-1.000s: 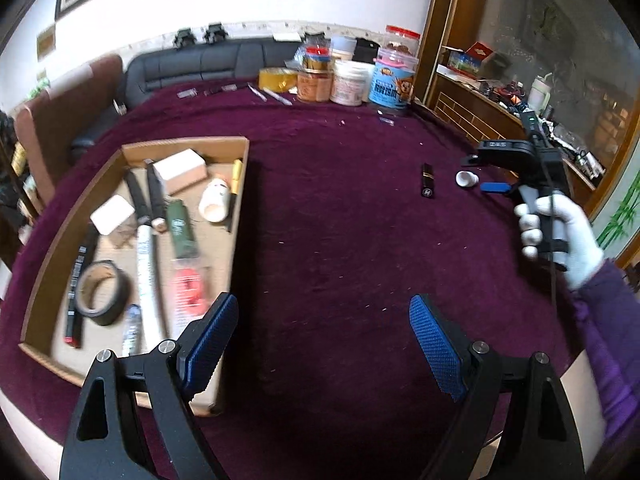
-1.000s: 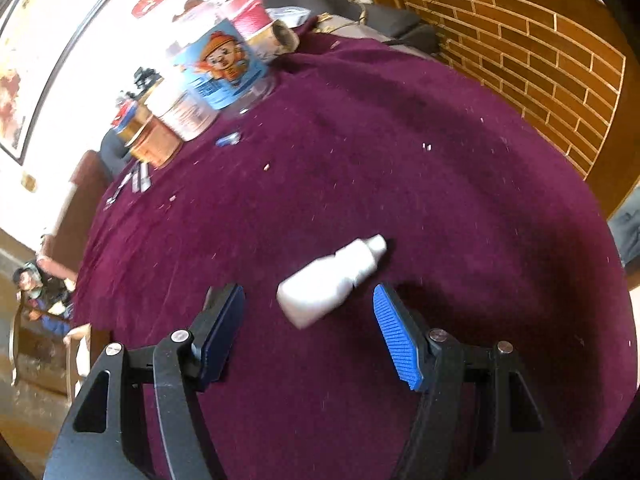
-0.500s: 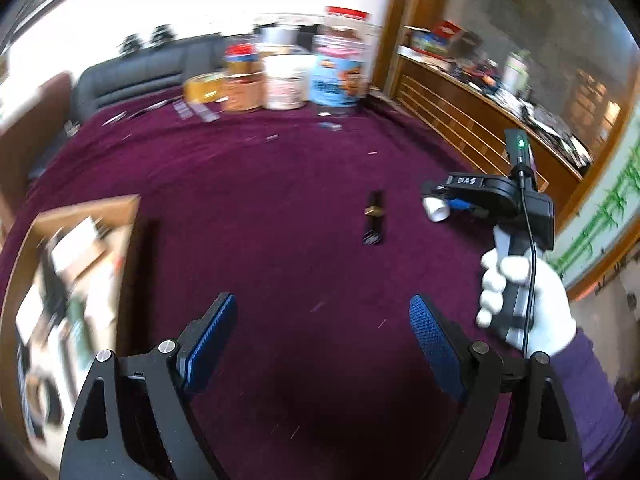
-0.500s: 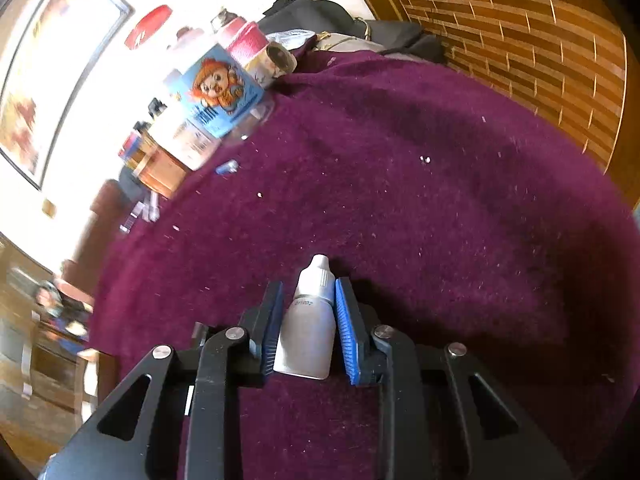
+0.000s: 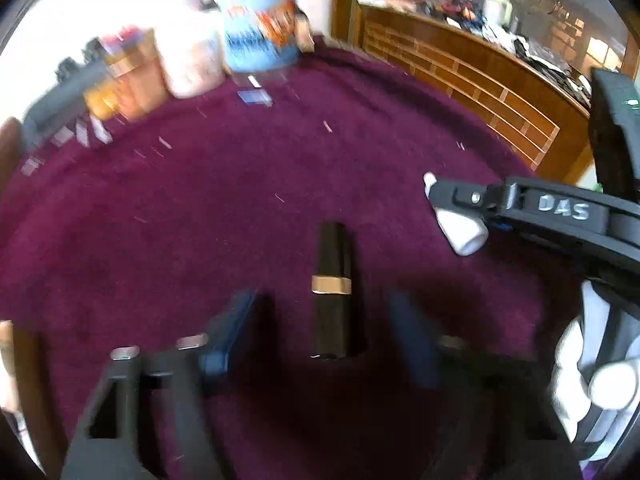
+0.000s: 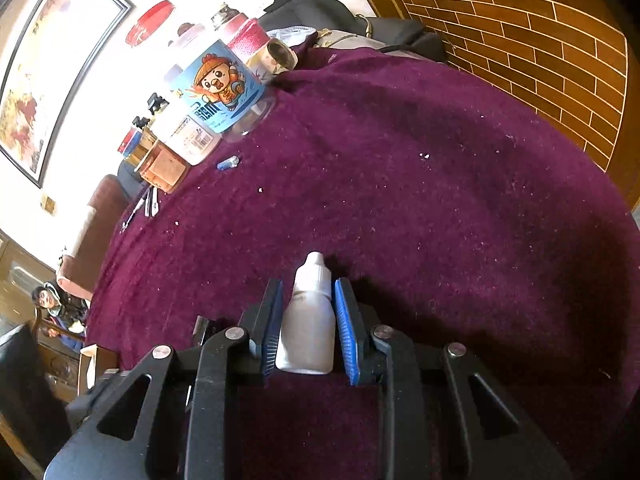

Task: Organize rigid objects
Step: 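Grasp and lift the black lipstick tube with the left tool, then drop the lipstick into the tray with the left tool while the right tool carries the dropper bottle over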

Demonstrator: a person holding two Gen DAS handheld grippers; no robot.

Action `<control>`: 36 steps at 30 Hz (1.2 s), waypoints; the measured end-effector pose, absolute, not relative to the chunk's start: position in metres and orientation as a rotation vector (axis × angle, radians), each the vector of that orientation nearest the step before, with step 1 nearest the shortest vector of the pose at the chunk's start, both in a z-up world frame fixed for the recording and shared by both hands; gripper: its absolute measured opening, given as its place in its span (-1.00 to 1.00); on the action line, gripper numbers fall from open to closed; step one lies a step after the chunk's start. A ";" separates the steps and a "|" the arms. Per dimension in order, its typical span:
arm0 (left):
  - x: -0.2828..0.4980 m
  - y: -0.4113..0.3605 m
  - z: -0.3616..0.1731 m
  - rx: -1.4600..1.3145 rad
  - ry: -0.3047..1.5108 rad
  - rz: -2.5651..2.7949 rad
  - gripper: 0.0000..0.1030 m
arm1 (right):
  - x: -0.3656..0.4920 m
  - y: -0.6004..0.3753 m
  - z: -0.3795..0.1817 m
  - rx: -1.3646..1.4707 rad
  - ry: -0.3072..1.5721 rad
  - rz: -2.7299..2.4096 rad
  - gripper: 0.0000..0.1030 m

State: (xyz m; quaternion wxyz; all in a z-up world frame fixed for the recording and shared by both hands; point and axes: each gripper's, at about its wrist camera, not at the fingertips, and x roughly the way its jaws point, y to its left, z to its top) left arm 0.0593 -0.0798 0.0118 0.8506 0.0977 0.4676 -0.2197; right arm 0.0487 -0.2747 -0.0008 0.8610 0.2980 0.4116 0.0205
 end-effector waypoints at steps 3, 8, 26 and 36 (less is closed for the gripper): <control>0.059 -0.081 0.013 0.235 0.971 -0.462 -0.58 | 0.047 -0.270 0.002 0.599 0.878 0.040 -0.54; 0.065 -0.063 0.017 0.125 1.009 -0.471 -0.74 | 0.047 -0.254 0.006 0.482 0.888 0.020 -0.54; -0.044 0.096 0.081 -0.259 0.878 -0.424 -0.73 | 0.049 -0.256 -0.007 0.665 0.867 0.220 -0.54; -0.127 0.249 0.081 -0.314 0.822 -0.107 -0.72 | 0.019 -0.177 0.039 0.567 0.872 0.372 -0.54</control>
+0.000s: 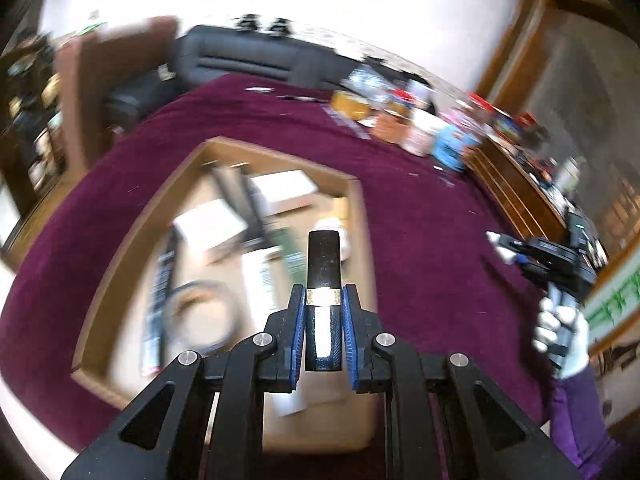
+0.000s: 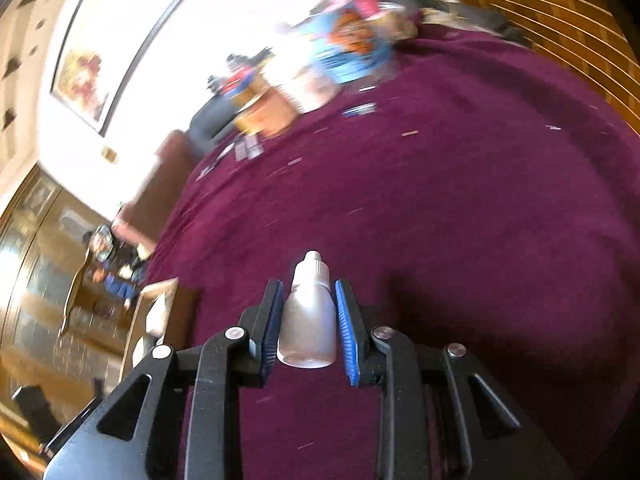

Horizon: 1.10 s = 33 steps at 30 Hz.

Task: Organize rigid objects
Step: 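Drop the lipstick into the tray with the left tool while the right tool carries the dropper bottle over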

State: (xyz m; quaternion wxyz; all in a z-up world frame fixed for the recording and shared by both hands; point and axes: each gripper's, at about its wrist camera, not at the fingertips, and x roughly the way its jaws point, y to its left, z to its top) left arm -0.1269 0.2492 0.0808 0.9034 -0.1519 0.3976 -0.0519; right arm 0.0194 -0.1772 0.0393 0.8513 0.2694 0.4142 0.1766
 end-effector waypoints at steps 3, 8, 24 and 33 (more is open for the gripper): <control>-0.139 0.274 0.063 -0.370 0.837 -0.057 -0.72 | 0.008 -0.134 0.053 0.508 0.882 0.445 -0.54; -0.149 0.288 0.042 -0.393 0.870 -0.015 -0.72 | -0.014 -0.067 0.064 0.424 0.908 0.554 -0.53; -0.143 0.275 0.030 -0.217 0.984 0.061 -0.06 | -0.041 0.073 0.050 0.275 1.023 0.740 -0.53; -0.159 0.283 0.057 -0.252 0.788 0.027 0.10 | -0.046 0.122 0.031 0.022 1.020 0.630 -0.53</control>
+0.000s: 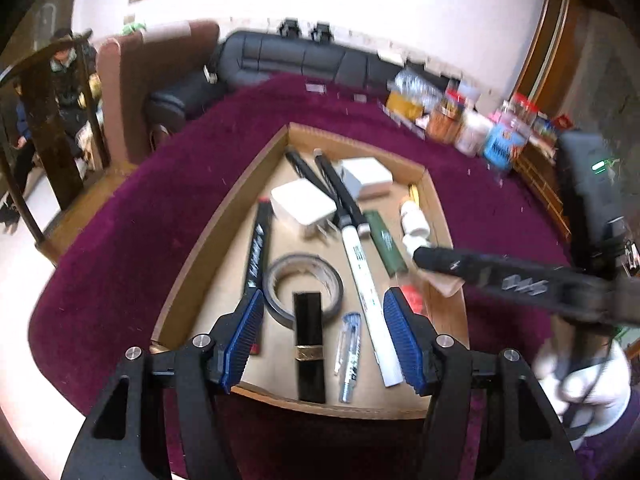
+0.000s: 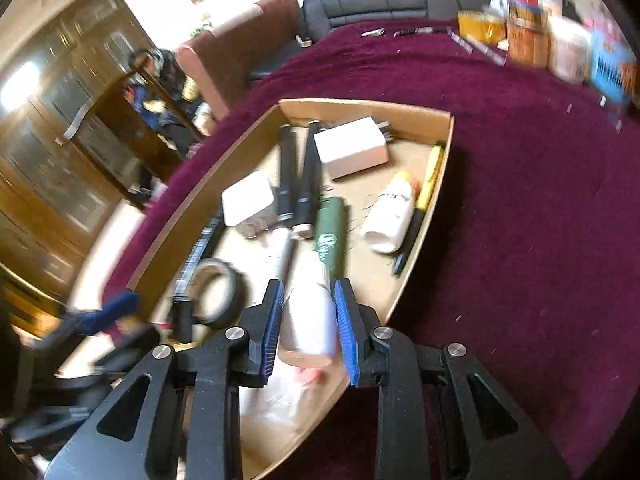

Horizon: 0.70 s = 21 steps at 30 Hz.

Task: Organize rigid objects
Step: 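Drop the lipstick into the tray with the left tool while the right tool carries the dropper bottle over, then lower the white dropper bottle into the tray and open the right tool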

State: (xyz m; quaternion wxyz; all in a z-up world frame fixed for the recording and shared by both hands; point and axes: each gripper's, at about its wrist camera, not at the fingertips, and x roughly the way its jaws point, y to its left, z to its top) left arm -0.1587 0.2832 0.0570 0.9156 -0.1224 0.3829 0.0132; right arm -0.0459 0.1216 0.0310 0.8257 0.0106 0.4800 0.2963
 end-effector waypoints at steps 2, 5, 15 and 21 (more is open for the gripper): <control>-0.167 0.288 0.063 -0.253 0.738 0.052 0.14 | -0.048 0.128 0.030 -0.048 0.990 0.578 -0.53; -0.177 0.296 0.070 -0.261 0.669 0.096 0.27 | -0.048 0.133 0.031 -0.106 0.937 0.508 -0.52; -0.235 0.281 0.128 -0.161 0.278 0.295 0.98 | -0.077 0.095 0.068 -0.022 0.754 0.459 -0.13; -0.243 0.263 0.153 -0.307 0.275 0.096 0.98 | -0.120 0.063 0.083 0.038 0.625 0.399 0.41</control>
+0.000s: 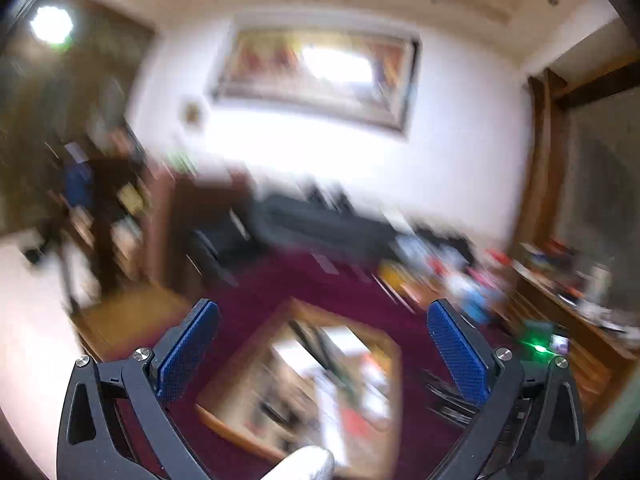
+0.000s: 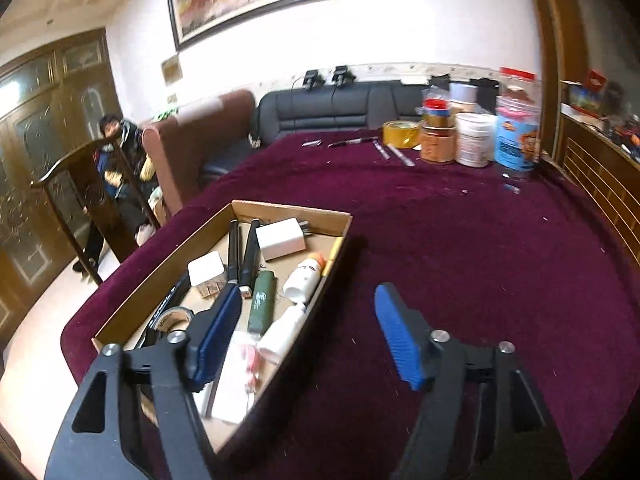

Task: Organize rigid objects
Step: 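Lower the white dropper bottle into the tray and open the right tool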

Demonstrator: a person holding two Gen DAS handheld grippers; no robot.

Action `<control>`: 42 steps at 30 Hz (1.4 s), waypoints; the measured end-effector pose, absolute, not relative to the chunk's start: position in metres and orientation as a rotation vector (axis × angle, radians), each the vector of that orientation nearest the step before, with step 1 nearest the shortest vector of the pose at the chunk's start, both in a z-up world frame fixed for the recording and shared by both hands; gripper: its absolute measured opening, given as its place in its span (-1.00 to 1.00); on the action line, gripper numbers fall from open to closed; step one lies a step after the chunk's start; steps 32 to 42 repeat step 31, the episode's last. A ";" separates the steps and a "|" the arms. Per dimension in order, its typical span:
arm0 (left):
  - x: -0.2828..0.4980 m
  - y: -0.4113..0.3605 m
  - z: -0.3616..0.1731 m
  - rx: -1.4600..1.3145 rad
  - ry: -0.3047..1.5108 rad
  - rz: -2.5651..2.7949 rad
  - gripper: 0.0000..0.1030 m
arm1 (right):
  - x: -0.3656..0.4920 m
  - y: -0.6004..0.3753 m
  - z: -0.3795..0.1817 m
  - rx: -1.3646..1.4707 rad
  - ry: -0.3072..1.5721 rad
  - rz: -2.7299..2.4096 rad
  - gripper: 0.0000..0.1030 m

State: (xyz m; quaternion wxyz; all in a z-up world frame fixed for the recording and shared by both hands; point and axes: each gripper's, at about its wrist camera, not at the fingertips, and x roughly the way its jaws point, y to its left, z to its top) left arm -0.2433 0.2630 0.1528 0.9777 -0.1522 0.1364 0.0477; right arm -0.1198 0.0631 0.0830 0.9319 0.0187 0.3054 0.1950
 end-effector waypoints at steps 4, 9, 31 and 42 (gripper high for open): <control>-0.209 0.237 0.132 -0.187 0.456 0.078 0.98 | -0.138 0.055 0.070 0.025 0.648 0.379 0.43; -0.202 0.224 0.117 -0.100 0.478 0.237 0.98 | -0.149 0.052 0.055 -0.014 0.691 0.378 0.43; -0.207 0.221 0.087 -0.170 0.677 0.323 0.98 | -0.173 0.055 0.047 -0.090 0.693 0.385 0.44; -0.207 0.221 0.087 -0.170 0.677 0.323 0.98 | -0.173 0.055 0.047 -0.090 0.693 0.385 0.44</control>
